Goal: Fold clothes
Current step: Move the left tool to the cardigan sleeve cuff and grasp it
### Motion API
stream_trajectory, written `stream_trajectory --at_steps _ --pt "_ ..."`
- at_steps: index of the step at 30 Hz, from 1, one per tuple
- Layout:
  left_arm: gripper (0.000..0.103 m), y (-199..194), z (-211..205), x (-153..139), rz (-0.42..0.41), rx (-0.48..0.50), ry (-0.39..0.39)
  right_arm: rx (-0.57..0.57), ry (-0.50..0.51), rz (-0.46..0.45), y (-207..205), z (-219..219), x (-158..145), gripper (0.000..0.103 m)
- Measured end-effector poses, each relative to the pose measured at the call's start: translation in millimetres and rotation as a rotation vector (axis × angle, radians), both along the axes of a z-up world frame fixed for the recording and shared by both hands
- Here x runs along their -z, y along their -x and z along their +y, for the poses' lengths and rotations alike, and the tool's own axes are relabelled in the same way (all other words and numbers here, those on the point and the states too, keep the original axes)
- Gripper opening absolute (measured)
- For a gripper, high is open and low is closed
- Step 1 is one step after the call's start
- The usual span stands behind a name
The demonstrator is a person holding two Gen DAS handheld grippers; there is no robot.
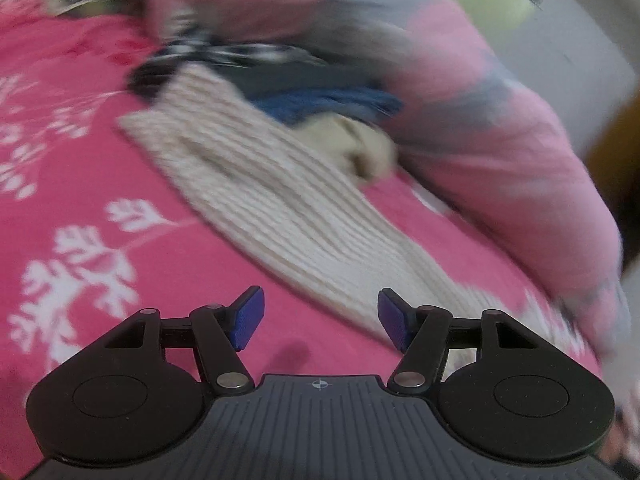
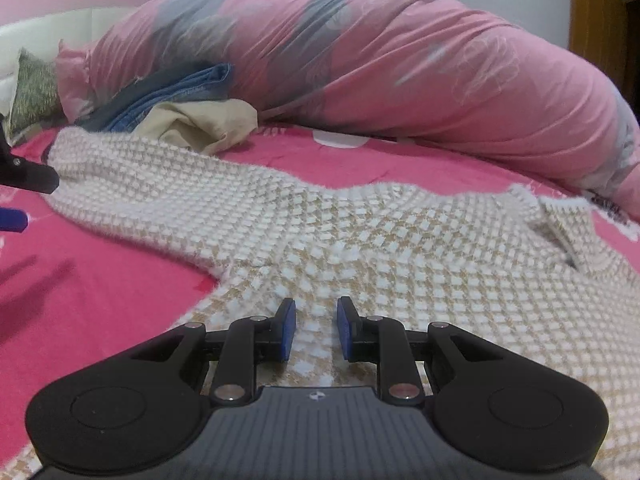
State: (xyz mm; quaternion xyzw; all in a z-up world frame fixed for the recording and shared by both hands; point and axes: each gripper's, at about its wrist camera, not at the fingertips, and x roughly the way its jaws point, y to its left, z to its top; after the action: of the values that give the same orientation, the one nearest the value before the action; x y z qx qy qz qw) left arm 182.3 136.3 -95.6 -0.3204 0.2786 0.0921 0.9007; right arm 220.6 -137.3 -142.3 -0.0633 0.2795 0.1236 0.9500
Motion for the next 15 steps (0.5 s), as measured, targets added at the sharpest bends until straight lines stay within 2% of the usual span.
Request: stream_trajectory --at_steps 6,11,15 --pt "0.063 -24 57 7 0.012 -0.242 0.097 -0.002 0.003 -0.006 0 1 2 0.024" --pt "0.063 -41 94 19 0.026 -0.334 0.123 -0.002 0.007 -0.009 0 1 2 0.024" --pt "0.048 -44 114 41 0.016 -0.369 0.178 -0.002 0.014 -0.010 0 2 2 0.025"
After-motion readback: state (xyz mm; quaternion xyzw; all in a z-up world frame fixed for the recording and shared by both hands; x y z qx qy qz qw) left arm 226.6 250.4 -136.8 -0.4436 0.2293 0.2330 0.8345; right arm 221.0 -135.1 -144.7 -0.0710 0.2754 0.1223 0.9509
